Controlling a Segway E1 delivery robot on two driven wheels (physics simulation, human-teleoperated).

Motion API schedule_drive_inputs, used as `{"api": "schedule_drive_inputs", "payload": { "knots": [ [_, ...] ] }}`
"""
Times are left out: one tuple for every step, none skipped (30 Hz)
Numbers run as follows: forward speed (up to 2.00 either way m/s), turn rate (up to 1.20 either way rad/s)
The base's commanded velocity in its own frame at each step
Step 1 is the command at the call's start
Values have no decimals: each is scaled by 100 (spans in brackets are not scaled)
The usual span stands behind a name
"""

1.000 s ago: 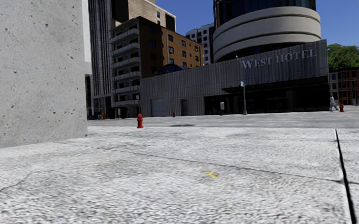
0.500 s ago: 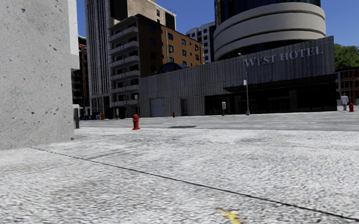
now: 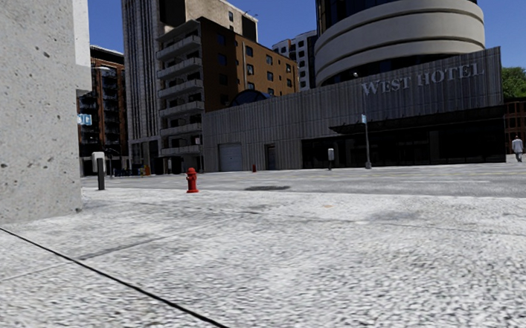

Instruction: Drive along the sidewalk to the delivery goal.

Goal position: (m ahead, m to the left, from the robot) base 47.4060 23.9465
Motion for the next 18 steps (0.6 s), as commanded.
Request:
{"api": "schedule_drive_inputs", "payload": {
  "knots": [
    [200, 36],
    [200, 37],
    [200, 38],
    [200, 38],
    [200, 38],
    [200, 38],
    [200, 38],
    [200, 38],
    [200, 38],
    [200, 38],
    [200, 38],
    [200, 38],
    [200, 38],
    [200, 38],
    [200, 38],
    [200, 38],
    [200, 38],
    [200, 38]
  ]
}}
